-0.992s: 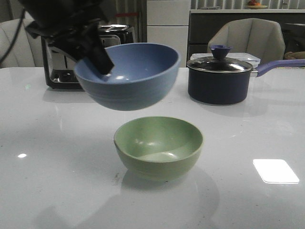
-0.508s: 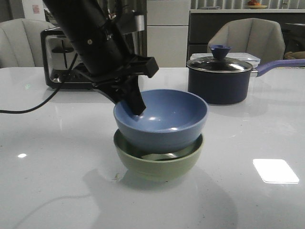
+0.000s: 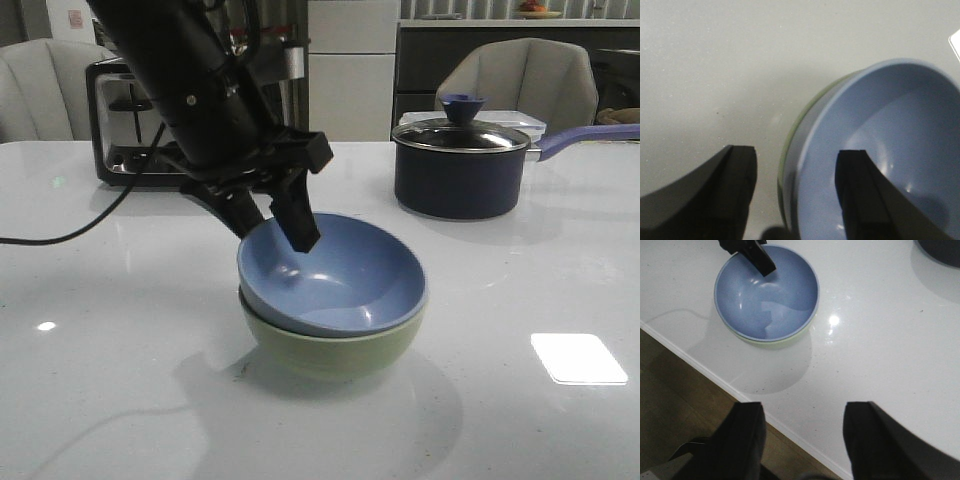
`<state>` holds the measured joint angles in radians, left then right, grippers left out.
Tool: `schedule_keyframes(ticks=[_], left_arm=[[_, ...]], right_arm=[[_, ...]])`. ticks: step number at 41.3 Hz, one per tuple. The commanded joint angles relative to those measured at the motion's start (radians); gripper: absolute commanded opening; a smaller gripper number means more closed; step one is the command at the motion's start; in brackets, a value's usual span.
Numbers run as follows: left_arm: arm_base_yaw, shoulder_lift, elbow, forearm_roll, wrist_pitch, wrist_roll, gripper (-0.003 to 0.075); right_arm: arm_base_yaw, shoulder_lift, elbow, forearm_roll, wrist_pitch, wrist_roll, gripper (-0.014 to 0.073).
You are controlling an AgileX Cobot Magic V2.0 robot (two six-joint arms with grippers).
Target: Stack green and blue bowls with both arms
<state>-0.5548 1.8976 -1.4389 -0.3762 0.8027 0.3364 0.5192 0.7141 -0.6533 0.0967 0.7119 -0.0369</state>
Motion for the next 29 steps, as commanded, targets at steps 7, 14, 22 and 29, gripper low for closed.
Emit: schedule_keyframes(ticks=[7,14,22,29], left_arm=[[-0.005,-0.288,0.064,-0.012,-0.027,-0.001,0.0433],[-0.005,-0.506,0.209,0.049,-0.03,-0.001,0.0433],[-0.005,-0.753,0.36,0.067,-0.031,-0.001,0.0433],[-0.005,-0.93,0.466,0.067,-0.031,-0.001,0.0433]], right_arm=[[-0.003,-0.005,-0.03,-0.007,-0.065,-0.009,0.0467],[-0.003,-0.005,-0.03,-0.007,-0.065,-0.009,0.0467],[-0.003,-0.005,-0.03,-0.007,-0.065,-0.009,0.0467],[-0.003,-0.005,-0.03,-0.007,-0.065,-0.009,0.0467]])
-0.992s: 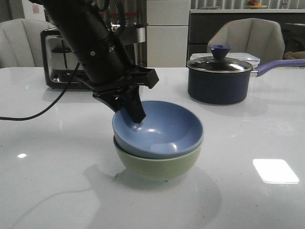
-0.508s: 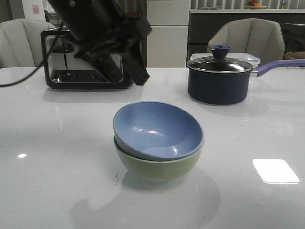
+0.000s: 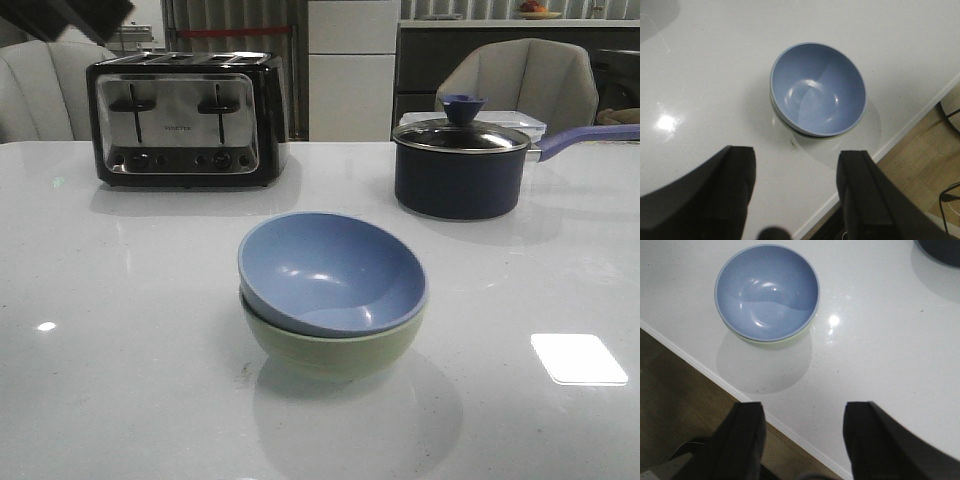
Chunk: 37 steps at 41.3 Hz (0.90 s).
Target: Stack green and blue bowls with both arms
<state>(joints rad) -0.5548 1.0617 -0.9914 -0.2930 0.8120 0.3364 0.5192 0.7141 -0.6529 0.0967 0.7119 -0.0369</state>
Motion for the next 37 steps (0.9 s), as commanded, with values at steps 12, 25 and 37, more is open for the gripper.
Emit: schedule_keyframes(ticks=[12,25,37], left_arm=[[-0.005,-0.343,0.191,0.019,-0.037,-0.001,0.0433],[-0.005,-0.392,0.224,0.23,-0.034,-0.217,0.0433],[-0.005,-0.392,0.224,0.23,-0.037,-0.217,0.0285]], right_arm=[[-0.003,-0.005,-0.03,-0.007,-0.049,-0.009,0.0467],[-0.004,-0.005,-0.03,-0.09,-0.024,0.013,0.0467],[-0.004,-0.005,-0.03,-0.09,-0.02,0.012,0.031]])
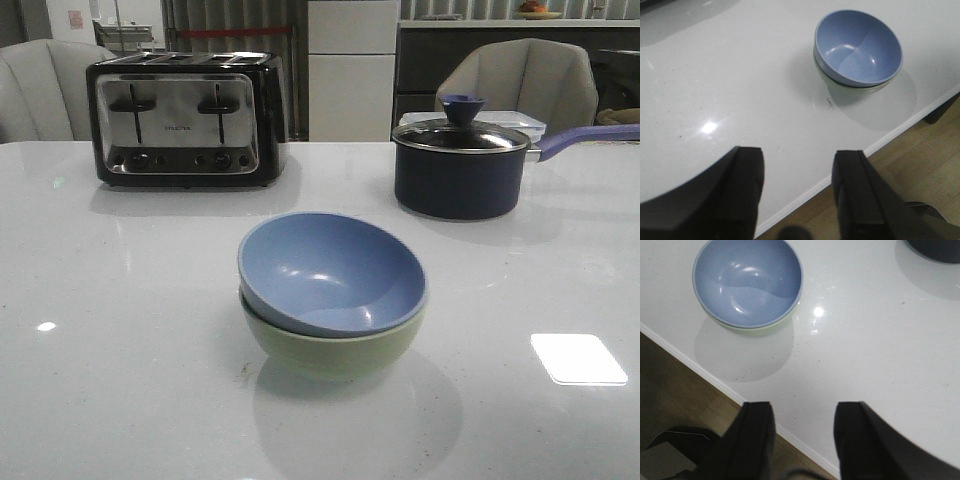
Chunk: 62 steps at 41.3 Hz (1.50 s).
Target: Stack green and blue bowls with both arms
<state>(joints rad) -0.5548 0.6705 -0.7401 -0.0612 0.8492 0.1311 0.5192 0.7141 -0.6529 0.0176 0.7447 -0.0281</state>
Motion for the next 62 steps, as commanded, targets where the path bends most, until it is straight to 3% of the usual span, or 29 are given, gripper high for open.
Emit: schedule_keyframes(ticks=[1,8,12,39,44,49,55,62], left_arm=[[-0.005,-0.001,-0.027,-0.002,-0.076,-0.011,0.0253],[-0.005,-0.001,-0.027,-0.002,-0.078,-0.011,0.0088],[-0.005,-0.001,-0.027,-0.002,-0.075,-0.011,0.0096],[0.0,-0.012,-0.025,-0.002,-0.078,-0.011,0.0096],[0.08,-0.068,-0.017,0.043,-0.117,-0.004,0.0096],[0.195,-0.169,0.057,0.053,-0.238,-0.004,0.0096],[0.335,-0.348,0.228,0.052,-0.474,-0.004,0.0096],[0.465,-0.544,0.452,0.026,-0.652,-0.006,0.0097]], right_arm=[[-0.004,-0.005,-0.03,-0.011,-0.053,0.003,0.0285],[-0.004,-0.005,-0.03,-0.01,-0.052,0.003,0.0121],[-0.004,-0.005,-0.03,-0.01,-0.052,0.003,0.0055],[-0.004,-0.005,-0.03,-0.01,-0.05,0.003,0.0052],[-0.004,-0.005,-0.03,-0.01,-0.049,0.003,0.0052],[-0.004,-0.005,-0.03,-0.01,-0.049,0.003,0.0052],[-0.004,-0.005,-0.03,-0.01,-0.049,0.003,0.0052],[-0.004,-0.005,-0.03,-0.01,-0.049,0.003,0.0052]])
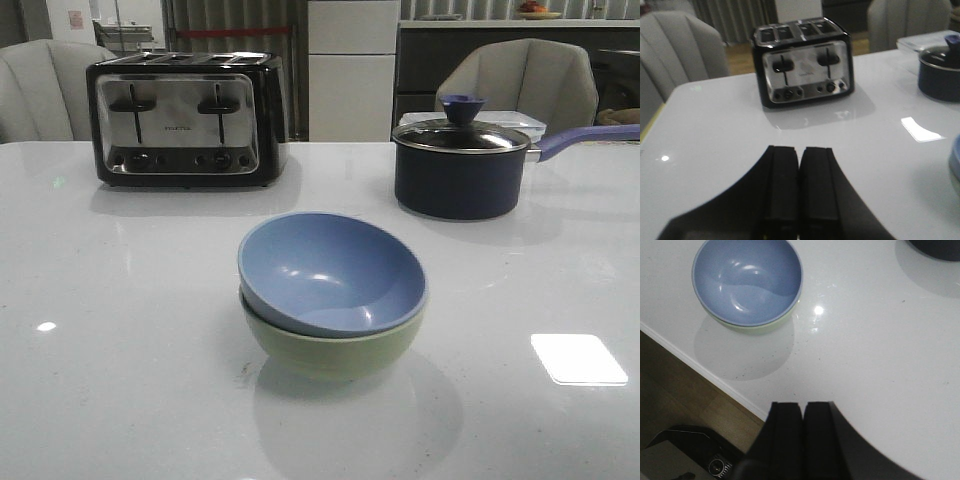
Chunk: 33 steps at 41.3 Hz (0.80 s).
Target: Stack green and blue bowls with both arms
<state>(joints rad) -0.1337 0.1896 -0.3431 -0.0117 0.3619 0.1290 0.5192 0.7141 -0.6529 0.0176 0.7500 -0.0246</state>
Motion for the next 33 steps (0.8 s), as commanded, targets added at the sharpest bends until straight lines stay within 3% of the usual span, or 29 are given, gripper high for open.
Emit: schedule_keyframes(ticks=[1,7,16,33], left_arm=[[0.057,-0.082,0.08,-0.033,-0.181,-0.004,0.0096],[0.124,-0.178,0.221,-0.099,-0.263,-0.004,0.0096],[0.137,-0.216,0.348,-0.182,-0.414,-0.004,0.0096],[0.122,-0.216,0.351,-0.182,-0.465,-0.004,0.0096]], right_arm=[[-0.004,-0.005,-0.03,-0.01,-0.054,0.0,0.0052],[-0.004,-0.005,-0.03,-0.01,-0.054,0.0,0.0052],[-0.004,-0.005,-0.03,-0.01,-0.054,0.0,0.0052],[-0.004,-0.005,-0.03,-0.01,-0.05,0.0,0.0052]])
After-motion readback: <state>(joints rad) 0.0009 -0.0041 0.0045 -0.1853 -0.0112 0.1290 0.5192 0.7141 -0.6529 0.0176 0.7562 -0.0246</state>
